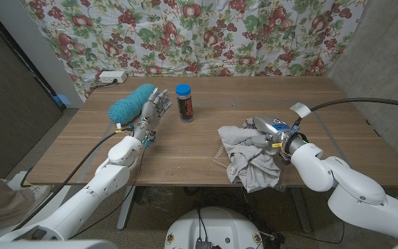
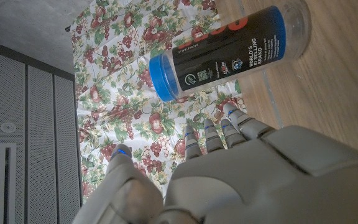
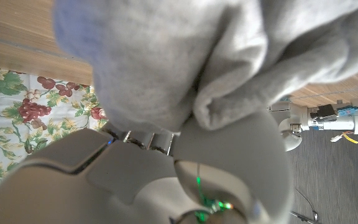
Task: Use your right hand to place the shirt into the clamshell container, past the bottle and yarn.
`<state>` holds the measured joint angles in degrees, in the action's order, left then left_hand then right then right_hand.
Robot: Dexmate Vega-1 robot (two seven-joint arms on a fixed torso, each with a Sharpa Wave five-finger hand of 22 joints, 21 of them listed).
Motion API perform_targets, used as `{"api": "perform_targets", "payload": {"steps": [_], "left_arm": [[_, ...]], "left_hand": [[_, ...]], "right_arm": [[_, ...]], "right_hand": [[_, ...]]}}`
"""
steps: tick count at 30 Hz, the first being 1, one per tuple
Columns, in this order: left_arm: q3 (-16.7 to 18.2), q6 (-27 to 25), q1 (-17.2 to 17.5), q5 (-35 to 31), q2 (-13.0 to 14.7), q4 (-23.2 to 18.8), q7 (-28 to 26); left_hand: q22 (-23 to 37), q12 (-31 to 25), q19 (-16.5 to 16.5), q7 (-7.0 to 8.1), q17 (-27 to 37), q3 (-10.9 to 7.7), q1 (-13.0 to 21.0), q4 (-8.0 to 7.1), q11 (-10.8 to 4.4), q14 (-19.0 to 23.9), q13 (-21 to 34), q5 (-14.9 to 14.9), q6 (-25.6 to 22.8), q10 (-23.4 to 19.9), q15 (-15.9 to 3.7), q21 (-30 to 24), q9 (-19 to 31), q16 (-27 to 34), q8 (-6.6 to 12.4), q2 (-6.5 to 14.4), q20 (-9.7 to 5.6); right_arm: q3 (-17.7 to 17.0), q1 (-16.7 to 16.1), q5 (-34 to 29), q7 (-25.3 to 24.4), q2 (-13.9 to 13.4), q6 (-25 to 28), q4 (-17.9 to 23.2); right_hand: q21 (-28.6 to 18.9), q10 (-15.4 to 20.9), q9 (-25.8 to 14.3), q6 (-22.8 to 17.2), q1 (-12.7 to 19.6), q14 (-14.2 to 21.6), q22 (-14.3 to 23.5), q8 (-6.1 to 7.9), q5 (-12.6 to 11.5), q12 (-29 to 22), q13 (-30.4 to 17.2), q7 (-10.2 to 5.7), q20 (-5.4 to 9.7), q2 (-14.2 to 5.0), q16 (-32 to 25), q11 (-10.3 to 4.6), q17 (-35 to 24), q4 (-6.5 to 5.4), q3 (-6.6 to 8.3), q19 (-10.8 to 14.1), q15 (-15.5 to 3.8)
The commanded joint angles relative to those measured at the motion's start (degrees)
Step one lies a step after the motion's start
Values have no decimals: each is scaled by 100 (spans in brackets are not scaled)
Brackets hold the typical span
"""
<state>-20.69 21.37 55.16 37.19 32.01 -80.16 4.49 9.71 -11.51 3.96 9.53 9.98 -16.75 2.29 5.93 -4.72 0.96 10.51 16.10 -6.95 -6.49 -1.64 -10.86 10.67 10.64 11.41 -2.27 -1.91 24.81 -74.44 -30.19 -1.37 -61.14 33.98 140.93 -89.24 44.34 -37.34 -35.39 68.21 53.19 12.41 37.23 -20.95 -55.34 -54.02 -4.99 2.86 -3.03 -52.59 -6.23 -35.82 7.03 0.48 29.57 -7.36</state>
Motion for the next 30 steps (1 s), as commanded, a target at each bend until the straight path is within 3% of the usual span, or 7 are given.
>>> {"api": "perform_targets", "payload": {"steps": [1, 30], "left_arm": [[37, 20, 40, -3, 33, -47, -43], [69, 10, 68, 21, 57, -68, -52]], "left_hand": [[34, -32, 41, 2, 21, 17, 41, 15, 1, -8, 21, -8, -50, -66, -404, -22, 19, 2, -6, 32, -305], [34, -24, 44, -5, 21, 22, 42, 21, -3, -15, 23, -11, -56, -63, -400, -24, 19, -1, -5, 37, -311]], "right_arm": [[270, 217, 5, 10, 43, 27, -107], [555, 475, 165, 60, 84, -45, -356]], "right_hand": [[-29, 413, -22, 24, 513, -18, 12, 5, 5, 2, -7, 22, 868, -462, -35, -447, 6, 5, 31, -1, -585], [-8, 408, -1, 4, 560, -78, -12, -5, 2, 46, 20, 25, 866, -488, -6, -448, 117, 13, 57, -40, -589]]}}
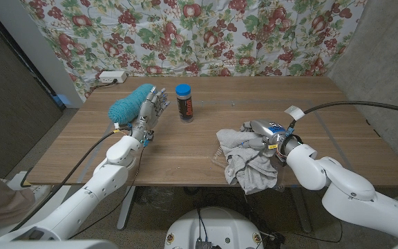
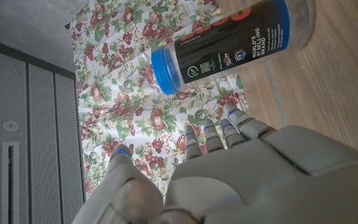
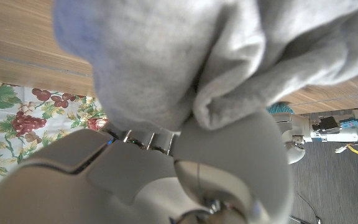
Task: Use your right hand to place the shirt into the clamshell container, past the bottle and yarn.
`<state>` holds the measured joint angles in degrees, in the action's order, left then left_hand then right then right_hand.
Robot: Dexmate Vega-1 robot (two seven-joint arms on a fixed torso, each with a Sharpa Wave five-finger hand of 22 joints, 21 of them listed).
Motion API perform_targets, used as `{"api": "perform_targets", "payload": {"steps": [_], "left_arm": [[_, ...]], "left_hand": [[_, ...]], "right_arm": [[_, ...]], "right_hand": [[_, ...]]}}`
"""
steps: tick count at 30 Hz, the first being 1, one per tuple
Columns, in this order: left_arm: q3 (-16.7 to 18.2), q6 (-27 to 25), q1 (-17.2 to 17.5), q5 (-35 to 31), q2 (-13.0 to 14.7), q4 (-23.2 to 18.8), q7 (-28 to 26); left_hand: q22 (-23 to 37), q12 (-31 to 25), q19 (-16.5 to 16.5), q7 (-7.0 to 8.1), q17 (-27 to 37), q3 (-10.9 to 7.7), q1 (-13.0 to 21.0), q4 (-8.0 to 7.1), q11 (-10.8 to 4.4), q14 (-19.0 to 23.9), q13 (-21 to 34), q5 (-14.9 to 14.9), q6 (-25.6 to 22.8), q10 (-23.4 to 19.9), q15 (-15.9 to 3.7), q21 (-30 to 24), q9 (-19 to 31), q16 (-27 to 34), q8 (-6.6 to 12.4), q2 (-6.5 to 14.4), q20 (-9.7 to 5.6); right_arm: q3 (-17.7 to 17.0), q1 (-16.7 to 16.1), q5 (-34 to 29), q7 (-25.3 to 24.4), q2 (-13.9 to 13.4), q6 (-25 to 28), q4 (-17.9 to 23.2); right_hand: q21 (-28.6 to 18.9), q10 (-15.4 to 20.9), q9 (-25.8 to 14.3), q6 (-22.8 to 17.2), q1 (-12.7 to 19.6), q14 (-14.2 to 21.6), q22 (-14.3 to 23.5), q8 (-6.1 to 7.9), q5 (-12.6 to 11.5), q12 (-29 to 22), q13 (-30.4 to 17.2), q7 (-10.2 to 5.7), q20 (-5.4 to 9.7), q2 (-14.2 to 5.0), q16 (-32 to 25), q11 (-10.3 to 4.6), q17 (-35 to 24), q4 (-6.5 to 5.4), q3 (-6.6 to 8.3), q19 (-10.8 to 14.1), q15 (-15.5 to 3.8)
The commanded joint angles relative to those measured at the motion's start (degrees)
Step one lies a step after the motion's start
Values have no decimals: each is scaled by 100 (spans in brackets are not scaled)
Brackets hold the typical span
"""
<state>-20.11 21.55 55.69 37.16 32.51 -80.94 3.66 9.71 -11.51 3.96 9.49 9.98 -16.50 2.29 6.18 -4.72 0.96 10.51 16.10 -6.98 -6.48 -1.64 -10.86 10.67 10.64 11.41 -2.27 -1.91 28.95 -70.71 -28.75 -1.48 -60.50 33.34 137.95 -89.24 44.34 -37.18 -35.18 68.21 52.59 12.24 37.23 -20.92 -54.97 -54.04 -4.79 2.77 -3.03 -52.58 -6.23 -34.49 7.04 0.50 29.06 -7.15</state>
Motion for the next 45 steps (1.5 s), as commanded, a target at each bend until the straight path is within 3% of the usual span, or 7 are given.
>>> {"api": "perform_targets", "payload": {"steps": [1, 16, 25, 29, 35, 40, 45], "left_arm": [[13, -5, 16, 27, 7, 12, 35], [35, -36, 0, 65, 37, 53, 80], [43, -28, 13, 73, 24, 66, 60], [57, -66, 79, 77, 52, -11, 7], [83, -87, 161, 69, 77, -117, -84], [69, -64, 150, 36, 73, -145, -82], [53, -78, 151, 35, 65, -166, -80]], "left_hand": [[34, -22, 43, -2, 21, -2, 42, -3, 1, -16, 23, -11, -49, -60, -398, -23, 19, -1, -6, 37, -307], [34, -19, 41, 9, 21, 1, 42, -1, 4, -17, 23, -14, -36, -59, -397, -23, 19, -1, -12, 40, -307], [34, -19, 40, 2, 21, 3, 41, 1, 3, -23, 23, -14, -38, -61, -398, -22, 19, -3, -11, 40, -308], [34, -17, 39, 2, 21, 4, 41, 2, 2, -26, 23, -15, -39, -58, -398, -22, 19, -4, -11, 41, -307], [34, -22, 41, 8, 21, 6, 40, 3, 12, -27, 24, -16, -42, -73, -398, -23, 19, -4, -10, 41, -308], [34, -22, 43, 7, 21, 7, 40, 4, 4, -26, 24, -16, -39, -75, -397, -24, 19, -3, -11, 42, -306], [34, -21, 39, 3, 21, 8, 40, 5, 4, -27, 24, -17, -42, -74, -398, -23, 19, -3, -10, 43, -306]], "right_arm": [[146, 107, 36, 77, 29, 22, -59], [267, 208, 73, 58, 114, -38, -148], [251, 262, 217, 166, 53, -97, -187], [190, 233, 303, 171, -25, -136, -183], [121, 171, 399, 174, -134, -149, -132], [50, 112, 469, 145, -246, -213, -91], [-105, -33, 550, 50, -401, -220, -10]], "right_hand": [[-2, 398, -11, -21, 564, -30, 2, -7, -2, -3, -4, 11, 875, -492, 4, -426, 0, 12, 59, 7, -609], [-19, 405, 12, -127, 582, -20, 10, 15, 8, 9, 6, 39, 879, -501, -15, -437, 25, 11, 68, 6, -608], [78, 359, 354, 319, 606, -86, -53, -529, 11, 111, 231, -2, 864, -558, 161, -420, 258, 2, 129, -141, -617], [124, 344, 450, 374, 594, -82, -88, -661, 10, 136, 299, -13, 850, -564, 232, -429, 330, -8, 145, -181, -623], [209, 321, 677, 520, 537, -106, -143, -979, 16, 232, 542, -62, 840, -572, 456, -405, 491, -43, 182, -236, -626], [387, 257, 844, 558, 409, -180, -206, -1186, 24, 298, 704, -44, 814, -555, 685, -362, 592, -107, 188, -303, -622], [561, 178, 1032, 542, 158, -457, -209, -1421, 63, 392, 1021, -36, 823, -519, 1293, -280, 943, -212, 170, -351, -616]]}}
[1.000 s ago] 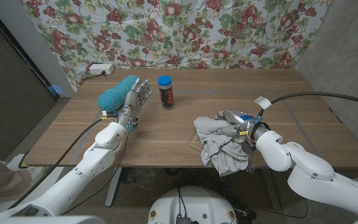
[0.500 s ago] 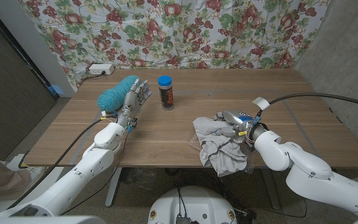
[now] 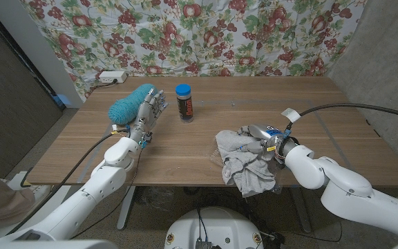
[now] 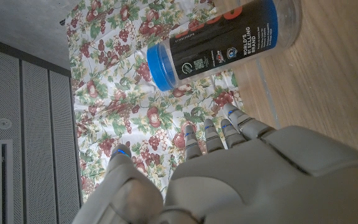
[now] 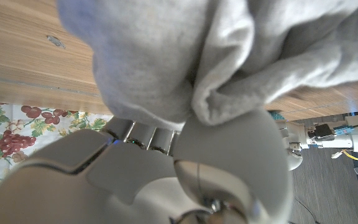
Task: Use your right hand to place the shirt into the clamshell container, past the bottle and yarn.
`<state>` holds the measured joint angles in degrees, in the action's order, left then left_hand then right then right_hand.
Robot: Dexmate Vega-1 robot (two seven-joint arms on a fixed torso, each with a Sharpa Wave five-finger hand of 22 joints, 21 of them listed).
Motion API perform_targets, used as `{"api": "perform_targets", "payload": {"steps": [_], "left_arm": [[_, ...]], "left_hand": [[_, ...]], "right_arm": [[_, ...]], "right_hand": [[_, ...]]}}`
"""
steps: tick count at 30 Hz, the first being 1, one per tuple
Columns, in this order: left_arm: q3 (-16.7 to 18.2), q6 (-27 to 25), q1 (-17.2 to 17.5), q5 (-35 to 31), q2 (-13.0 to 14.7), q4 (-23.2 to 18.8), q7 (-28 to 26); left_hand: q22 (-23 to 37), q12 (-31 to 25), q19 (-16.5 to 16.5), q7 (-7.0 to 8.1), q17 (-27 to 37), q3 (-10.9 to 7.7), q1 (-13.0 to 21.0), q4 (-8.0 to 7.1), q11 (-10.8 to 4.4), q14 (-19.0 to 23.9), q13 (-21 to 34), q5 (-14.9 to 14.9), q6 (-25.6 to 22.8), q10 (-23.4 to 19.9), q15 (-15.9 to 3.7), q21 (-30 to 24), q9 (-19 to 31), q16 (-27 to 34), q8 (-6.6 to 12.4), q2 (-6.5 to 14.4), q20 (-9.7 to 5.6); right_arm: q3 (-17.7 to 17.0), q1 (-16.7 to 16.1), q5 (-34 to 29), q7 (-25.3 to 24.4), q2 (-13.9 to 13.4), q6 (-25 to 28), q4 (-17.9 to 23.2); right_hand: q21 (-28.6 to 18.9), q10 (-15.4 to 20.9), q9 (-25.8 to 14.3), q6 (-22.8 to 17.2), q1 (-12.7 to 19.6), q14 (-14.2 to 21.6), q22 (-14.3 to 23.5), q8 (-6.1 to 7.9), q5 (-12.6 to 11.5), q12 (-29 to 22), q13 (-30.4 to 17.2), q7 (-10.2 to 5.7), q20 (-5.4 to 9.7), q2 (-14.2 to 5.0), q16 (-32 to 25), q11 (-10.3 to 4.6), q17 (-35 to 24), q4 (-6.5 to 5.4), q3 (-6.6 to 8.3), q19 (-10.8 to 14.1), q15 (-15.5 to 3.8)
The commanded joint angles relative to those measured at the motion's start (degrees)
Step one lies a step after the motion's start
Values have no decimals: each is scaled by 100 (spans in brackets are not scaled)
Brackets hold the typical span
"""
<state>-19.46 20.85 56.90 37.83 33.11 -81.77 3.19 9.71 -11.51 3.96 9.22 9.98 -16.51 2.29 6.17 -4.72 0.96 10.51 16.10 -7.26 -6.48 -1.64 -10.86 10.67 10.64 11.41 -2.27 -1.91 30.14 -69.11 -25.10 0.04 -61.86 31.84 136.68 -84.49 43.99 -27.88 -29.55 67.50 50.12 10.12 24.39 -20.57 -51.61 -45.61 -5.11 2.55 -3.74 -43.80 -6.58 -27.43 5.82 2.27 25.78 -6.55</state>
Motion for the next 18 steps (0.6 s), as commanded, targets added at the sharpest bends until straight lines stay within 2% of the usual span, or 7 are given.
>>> {"api": "perform_targets", "payload": {"steps": [1, 4, 6, 7, 10, 11, 18], "left_arm": [[-17, -16, 30, -42, 9, -97, -36], [-33, -36, 15, -57, 8, -108, -41], [-49, -70, -8, -68, 0, -104, -56], [-59, -71, -24, -63, -13, -90, -42], [-97, -71, -72, -105, -30, -78, -29], [-107, -80, -91, -99, -38, -72, -13], [-139, -110, -155, -127, -68, -48, -29]], "left_hand": [[34, -20, 41, 34, 21, 9, 40, 6, 4, -27, 24, -17, -14, -74, -398, -23, 19, -3, -10, 43, -305], [34, -21, 41, 29, 21, 9, 40, 6, 3, -27, 24, -17, -18, -77, -398, -23, 19, -3, -9, 43, -305], [34, -16, 41, 27, 21, 10, 40, 7, 1, -29, 24, -17, -21, -65, -399, -23, 19, -3, -8, 44, -305], [34, -17, 39, 27, 21, 10, 40, 7, -2, -29, 24, -18, -19, -66, -401, -23, 19, -4, -9, 44, -307], [34, -18, 40, 36, 21, 11, 40, 7, -1, -28, 24, -18, -16, -70, -399, -23, 19, -3, -10, 44, -306], [34, -18, 41, 38, 21, 12, 39, 8, -1, -29, 24, -18, -15, -70, -404, -23, 19, -3, -10, 44, -310], [34, -18, 39, 30, 21, 15, 38, 9, 3, -30, 24, -19, -17, -74, -400, -23, 19, -3, -10, 42, -310]], "right_arm": [[-281, -233, 240, -116, -305, -85, 132], [-401, -363, 274, -245, -384, -28, 187], [-598, -511, 516, -373, -405, -117, 174], [-609, -537, 500, -427, -409, -96, 181], [-671, -593, 551, -495, -456, -136, 186], [-667, -593, 532, -501, -481, -143, 191], [-791, -667, 673, -570, -560, -212, 183]], "right_hand": [[141, 148, 155, -4, 111, -205, 2, -219, 43, 104, 292, 20, 838, -436, 560, -221, 306, -141, -24, -55, -675], [173, 129, 221, -20, -156, -220, 15, -313, 80, 147, 456, 60, 830, -477, 739, -139, 359, -295, -60, -28, -666], [232, 133, 277, -51, -506, -191, 7, -391, 136, 112, 498, 69, 827, -581, 860, -107, 382, -530, -92, -7, -656], [247, 99, 299, -54, -595, -182, 10, -427, 159, 108, 510, 113, 843, -605, 906, -42, 387, -590, -84, 4, -657], [287, 66, 355, -52, -823, -209, 12, -524, 224, 95, 565, 171, 862, -634, 1040, 12, 397, -738, -65, 33, -644], [301, 31, 374, -43, -878, -248, 12, -558, 245, 122, 616, 188, 870, -629, 1095, 65, 404, -770, -56, 42, -633], [428, -194, 457, 75, -1030, -425, -4, -736, 330, 216, 738, 215, 882, -556, 1326, 102, 425, -834, -13, 2, -632]]}}
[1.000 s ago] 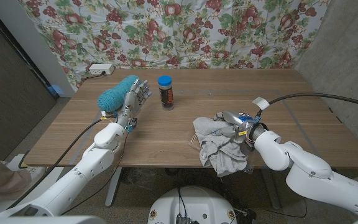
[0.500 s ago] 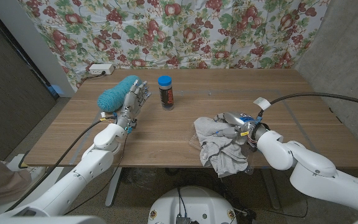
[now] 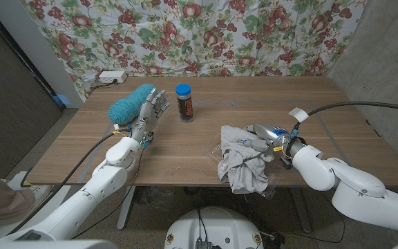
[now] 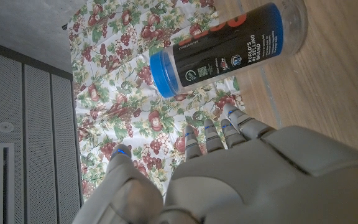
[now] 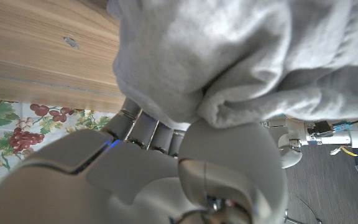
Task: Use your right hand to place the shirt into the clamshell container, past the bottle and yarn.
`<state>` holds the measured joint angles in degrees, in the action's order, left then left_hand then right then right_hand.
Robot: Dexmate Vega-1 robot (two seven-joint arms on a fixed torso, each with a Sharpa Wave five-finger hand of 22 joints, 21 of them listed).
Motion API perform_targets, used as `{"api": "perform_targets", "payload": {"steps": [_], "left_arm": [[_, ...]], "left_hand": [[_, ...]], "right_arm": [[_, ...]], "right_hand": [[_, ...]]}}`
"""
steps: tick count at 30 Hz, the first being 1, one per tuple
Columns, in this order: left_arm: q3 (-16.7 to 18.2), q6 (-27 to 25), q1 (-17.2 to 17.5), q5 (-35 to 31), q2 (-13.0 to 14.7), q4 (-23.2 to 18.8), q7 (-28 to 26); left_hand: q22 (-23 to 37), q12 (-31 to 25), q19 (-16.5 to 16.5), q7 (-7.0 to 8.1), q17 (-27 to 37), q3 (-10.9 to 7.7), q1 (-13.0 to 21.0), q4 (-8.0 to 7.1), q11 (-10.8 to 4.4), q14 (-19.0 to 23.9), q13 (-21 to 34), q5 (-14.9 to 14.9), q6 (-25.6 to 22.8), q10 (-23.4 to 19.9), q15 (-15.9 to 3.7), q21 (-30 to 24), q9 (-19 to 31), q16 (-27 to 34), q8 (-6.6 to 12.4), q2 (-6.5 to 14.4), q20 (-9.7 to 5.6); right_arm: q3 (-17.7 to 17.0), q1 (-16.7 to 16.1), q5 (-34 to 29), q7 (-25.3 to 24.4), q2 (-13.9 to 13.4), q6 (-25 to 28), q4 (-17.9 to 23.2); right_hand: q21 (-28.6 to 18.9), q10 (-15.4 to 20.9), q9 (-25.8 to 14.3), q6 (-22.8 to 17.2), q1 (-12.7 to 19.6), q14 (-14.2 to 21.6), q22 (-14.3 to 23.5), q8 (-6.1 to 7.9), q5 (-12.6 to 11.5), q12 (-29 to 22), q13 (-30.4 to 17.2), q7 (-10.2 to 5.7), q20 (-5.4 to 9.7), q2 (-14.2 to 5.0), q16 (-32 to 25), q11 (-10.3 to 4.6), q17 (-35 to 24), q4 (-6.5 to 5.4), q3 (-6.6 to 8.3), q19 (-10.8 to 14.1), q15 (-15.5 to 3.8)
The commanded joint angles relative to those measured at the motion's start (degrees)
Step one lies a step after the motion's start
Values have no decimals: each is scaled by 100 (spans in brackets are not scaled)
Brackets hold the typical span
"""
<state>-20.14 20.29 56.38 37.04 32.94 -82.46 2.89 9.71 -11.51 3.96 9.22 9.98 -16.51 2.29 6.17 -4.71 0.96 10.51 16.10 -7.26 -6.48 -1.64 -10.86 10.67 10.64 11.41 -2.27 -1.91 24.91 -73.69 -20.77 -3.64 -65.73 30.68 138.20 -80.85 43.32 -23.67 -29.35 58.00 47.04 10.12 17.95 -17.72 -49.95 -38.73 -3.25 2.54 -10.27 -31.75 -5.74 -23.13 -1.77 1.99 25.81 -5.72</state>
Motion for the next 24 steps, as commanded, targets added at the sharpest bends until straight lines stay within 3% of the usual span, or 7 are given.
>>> {"api": "perform_targets", "payload": {"steps": [1, 6, 11, 16, 24], "left_arm": [[-78, -57, -107, -55, -50, 25, 1], [-88, -65, -112, -50, -79, 52, -21], [-89, -47, -110, -51, -97, 74, -33], [-85, -38, -98, -60, -104, 74, -64], [-89, -24, -109, -48, -127, 106, -56]], "left_hand": [[34, -19, 39, 26, 21, 15, 38, 9, 1, -29, 24, -19, -19, -76, -399, -23, 19, -3, -9, 42, -312], [34, -19, 39, 31, 21, 17, 36, 9, 5, -31, 24, -19, -12, -77, -404, -23, 19, -3, -12, 41, -308], [34, -18, 37, 34, 21, 20, 35, 10, 2, -46, 24, -20, -15, -77, -403, -22, 19, -9, -11, 40, -313], [34, -17, 36, 22, 21, 21, 35, 11, 4, -47, 24, -20, -23, -74, -403, -22, 19, -8, -8, 40, -313], [34, -17, 36, 29, 21, 23, 34, 11, 13, -50, 25, -20, -16, -77, -401, -22, 19, -8, -11, 40, -311]], "right_arm": [[-268, -210, 234, -215, -181, -101, 29], [-272, -176, 267, -196, -209, -143, 10], [-273, -125, 286, -169, -238, -196, -18], [-243, -66, 254, -145, -242, -189, -39], [-261, -45, 287, -92, -285, -171, -25]], "right_hand": [[82, -172, 50, 83, -98, -148, -5, -123, 56, 76, 78, 33, 883, 105, 160, 27, -2, -81, 24, -1, -715], [182, -291, 113, 132, -177, -285, -11, -234, 105, 161, 201, 39, 882, 183, 330, 91, 13, -92, 42, -22, -706], [363, -508, 196, 167, -351, -449, -29, -361, 156, 322, 397, 47, 864, 248, 544, 66, 31, -160, 43, -56, -683], [650, -733, 295, 204, -568, -752, -55, -475, 212, 513, 630, 60, 846, 347, 834, 211, 92, -242, 17, -93, -680], [1010, -1133, 431, 319, -755, -1112, -58, -582, 221, 856, 902, 98, 764, 420, 1110, 304, 179, -288, 16, -118, -667]]}}
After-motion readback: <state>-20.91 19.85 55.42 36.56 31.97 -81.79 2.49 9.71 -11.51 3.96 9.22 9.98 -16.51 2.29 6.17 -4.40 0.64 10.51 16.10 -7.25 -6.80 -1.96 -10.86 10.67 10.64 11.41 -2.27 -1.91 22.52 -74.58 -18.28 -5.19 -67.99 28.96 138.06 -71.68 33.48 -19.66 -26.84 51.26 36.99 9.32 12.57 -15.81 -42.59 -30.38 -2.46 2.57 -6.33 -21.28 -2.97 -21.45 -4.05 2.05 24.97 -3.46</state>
